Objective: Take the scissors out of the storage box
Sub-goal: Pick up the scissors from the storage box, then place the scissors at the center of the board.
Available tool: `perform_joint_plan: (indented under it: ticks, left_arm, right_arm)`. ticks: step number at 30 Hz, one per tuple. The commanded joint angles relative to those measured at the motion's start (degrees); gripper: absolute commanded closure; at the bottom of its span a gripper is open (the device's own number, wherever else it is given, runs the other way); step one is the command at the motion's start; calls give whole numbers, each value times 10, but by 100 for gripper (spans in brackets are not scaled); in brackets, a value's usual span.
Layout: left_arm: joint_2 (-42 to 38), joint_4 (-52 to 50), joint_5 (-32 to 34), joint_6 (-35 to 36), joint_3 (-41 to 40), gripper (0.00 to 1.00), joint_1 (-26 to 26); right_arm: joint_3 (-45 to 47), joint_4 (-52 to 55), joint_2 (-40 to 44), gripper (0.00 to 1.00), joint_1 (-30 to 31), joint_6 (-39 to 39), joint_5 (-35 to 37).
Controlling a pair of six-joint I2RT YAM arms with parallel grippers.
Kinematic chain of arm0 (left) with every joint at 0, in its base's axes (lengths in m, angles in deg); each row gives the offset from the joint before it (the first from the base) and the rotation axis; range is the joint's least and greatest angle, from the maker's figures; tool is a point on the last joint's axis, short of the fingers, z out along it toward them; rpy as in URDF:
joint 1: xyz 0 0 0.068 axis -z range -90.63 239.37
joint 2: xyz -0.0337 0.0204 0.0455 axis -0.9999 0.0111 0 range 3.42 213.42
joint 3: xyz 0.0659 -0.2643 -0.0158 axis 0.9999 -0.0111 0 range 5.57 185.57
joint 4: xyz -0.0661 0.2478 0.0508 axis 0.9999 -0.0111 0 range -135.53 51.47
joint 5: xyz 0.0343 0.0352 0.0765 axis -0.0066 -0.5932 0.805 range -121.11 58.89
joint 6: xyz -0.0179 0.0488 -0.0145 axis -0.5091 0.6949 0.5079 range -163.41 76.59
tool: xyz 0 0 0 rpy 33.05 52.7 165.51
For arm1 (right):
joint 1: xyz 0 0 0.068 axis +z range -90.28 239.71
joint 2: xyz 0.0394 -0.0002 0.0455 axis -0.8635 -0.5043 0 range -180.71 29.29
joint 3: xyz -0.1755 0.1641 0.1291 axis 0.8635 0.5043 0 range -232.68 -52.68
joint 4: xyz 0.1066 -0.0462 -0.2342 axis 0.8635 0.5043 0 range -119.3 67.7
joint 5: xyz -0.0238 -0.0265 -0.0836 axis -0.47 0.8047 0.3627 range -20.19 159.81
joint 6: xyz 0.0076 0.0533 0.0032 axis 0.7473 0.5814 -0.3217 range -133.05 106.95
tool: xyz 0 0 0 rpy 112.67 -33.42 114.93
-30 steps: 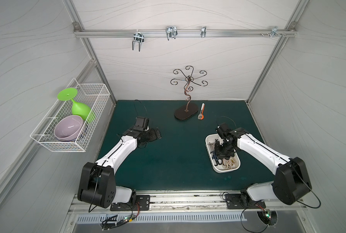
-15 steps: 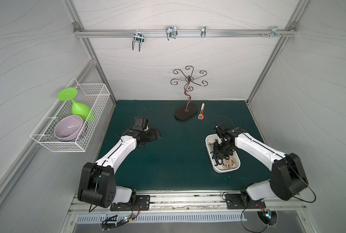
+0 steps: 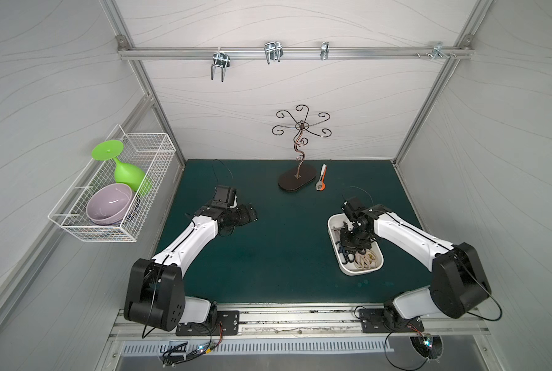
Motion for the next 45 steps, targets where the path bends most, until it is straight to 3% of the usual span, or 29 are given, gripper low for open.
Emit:
perform_joint_plan:
  ticks: [1, 16, 21, 24, 30, 36, 45]
  left_arm:
    - [3, 4, -13, -7, 23, 1, -4]
    - [17, 16, -39, -9, 39, 1, -10]
    - [20, 106, -141, -101, -19, 2, -94]
    - [32, 127, -164, -137, -46, 3, -144]
    - [27, 97, -174, -123, -47, 3, -173]
    - [-9, 51, -108, -107, -59, 2, -191]
    - [-34, 36, -69, -98, -86, 1, -278]
  right_arm:
    - [-6, 9, 10, 86, 3, 3, 5]
    - [-102, 80, 63, 95, 1, -15, 9]
    - [-135, 47, 57, 98, 13, 14, -22]
    - [-152, 9, 38, 99, 44, 35, -16]
    - [-201, -90, -47, 99, 123, 70, -20]
    - [-288, -155, -162, 99, 187, 101, 20]
    - [-419, -203, -319, 98, 246, 139, -9]
